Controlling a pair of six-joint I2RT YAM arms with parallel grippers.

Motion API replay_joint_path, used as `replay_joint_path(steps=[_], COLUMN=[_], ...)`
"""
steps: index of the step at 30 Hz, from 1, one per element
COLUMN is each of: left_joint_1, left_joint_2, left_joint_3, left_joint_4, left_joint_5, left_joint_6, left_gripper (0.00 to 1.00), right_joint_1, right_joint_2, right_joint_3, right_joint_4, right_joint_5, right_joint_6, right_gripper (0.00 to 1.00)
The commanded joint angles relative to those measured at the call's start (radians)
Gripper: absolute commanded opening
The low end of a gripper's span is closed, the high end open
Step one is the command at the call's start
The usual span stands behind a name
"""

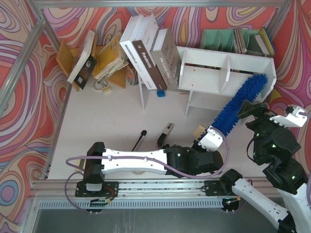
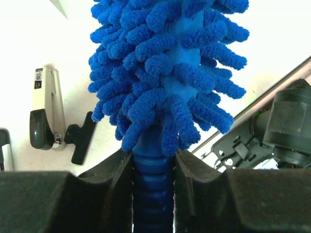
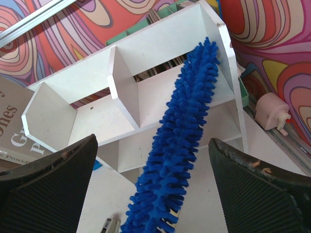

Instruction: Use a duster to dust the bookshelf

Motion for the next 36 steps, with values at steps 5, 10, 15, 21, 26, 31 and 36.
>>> replay_joint_path(steps=[5,10,15,21,26,31,36], left_joint_1=[0.004,-0.020,-0.042,-0.032,-0.023,-0.025,-0.043], left_joint_2=[-0.100,-0.128,-0.113,-0.074,-0.039,-0.058,-0.106], left_joint_3=[-0.029,-0.050,-0.027,-0.021,0.009,0.012,0.015], left_joint_4=[-0.017,-0.093,-0.181,-0.211,-0.233,-0.227,-0.160], left_joint_5=[-0.185,-0.221,-0.227,-0.140,-0.087,-0.112,-0.169], left_joint_6=[-0.113,-0.207,-0.269,-0.286,-0.266,-0.255,-0.198], left_gripper=[0.00,0.00,0.00,0.00,0.00,0.00,0.00], right_joint_1=[-0.002,-0.002,-0.003,-0.002,-0.002,-0.002,-0.002], right_joint_2=[0.004,0.003,0.003,-0.003,-0.009,-0.016,-0.020], right_joint_3=[0.014,0.002,-0.010,-0.009,-0.002,0.002,0.003], right_joint_4=[0.026,0.036,0.041,0.033,0.017,0.002,-0.003], right_joint_5=[0.015,0.016,0.014,0.011,0.012,0.011,0.013], right_joint_6=[-0.010,-0.014,-0.010,-0.005,0.006,0.017,0.018], right_gripper=[0.85,0.85,0.85,0.85,0.85,0.85,0.85])
